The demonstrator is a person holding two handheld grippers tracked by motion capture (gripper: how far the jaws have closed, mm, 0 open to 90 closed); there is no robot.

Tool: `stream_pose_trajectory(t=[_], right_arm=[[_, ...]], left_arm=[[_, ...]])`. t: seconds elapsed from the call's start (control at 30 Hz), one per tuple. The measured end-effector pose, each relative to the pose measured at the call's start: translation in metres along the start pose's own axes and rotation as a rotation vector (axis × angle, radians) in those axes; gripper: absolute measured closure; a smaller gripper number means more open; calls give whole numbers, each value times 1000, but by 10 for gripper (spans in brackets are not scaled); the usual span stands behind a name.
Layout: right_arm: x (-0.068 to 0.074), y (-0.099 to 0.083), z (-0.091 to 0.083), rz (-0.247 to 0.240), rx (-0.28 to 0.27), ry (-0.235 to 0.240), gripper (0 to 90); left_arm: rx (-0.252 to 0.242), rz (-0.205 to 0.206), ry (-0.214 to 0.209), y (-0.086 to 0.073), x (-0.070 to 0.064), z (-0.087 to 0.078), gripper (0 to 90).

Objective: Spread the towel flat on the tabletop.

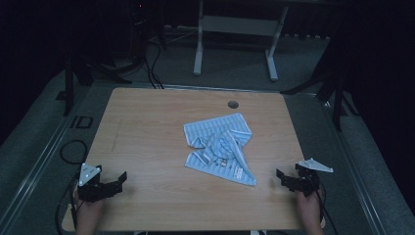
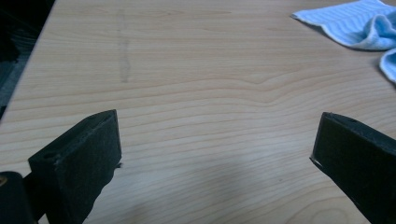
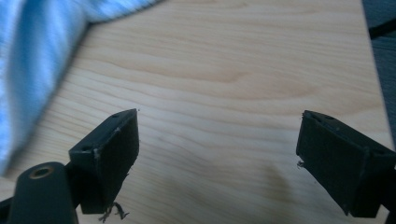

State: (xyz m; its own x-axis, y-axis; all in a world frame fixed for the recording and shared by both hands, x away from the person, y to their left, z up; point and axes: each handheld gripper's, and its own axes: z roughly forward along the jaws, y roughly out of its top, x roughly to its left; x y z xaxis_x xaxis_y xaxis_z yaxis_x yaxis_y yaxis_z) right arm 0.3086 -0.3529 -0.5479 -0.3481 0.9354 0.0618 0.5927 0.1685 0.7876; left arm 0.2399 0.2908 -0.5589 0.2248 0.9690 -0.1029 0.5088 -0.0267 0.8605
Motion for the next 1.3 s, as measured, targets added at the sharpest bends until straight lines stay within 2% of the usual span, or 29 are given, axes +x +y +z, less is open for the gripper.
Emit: stream_pose_trajectory(t=[0.27,0.37,0.53,0.57,0.67,0.77,0.93,1.0,1.07,1.17,1.23,1.27,1.3], right_arm=[[10,12,4,-15,6,60,130],[14,17,6,-19,9,88,130],[22,23,9,-35,17,154,131],[24,25,10,-36,21,174,131],[32,31,12,-63,30,153,131],[38,35,12,-76,16,188,131],[47,40,17,-113,30,206,131],[51,42,19,-121,43,231,131],[55,44,22,-138,51,236,131],[63,48,25,-154,53,252,135],[67,51,27,-168,54,263,153],[69,53,28,-171,55,272,202],[70,56,29,-173,68,303,290]], left_arm=[[30,45,-48,7,-17,13,12],[36,41,-90,9,-25,18,12],[110,118,-119,13,-44,29,12],[113,123,-130,14,-48,32,12],[143,130,-174,19,-58,39,12],[156,142,-197,24,-69,47,12],[155,149,-248,32,-88,61,12],[160,176,-258,36,-96,66,12],[158,194,-277,40,-103,72,12],[164,199,-306,45,-115,80,12],[179,191,-328,48,-121,86,12],[182,192,-335,49,-125,88,12],[187,192,-343,50,-127,91,12]])
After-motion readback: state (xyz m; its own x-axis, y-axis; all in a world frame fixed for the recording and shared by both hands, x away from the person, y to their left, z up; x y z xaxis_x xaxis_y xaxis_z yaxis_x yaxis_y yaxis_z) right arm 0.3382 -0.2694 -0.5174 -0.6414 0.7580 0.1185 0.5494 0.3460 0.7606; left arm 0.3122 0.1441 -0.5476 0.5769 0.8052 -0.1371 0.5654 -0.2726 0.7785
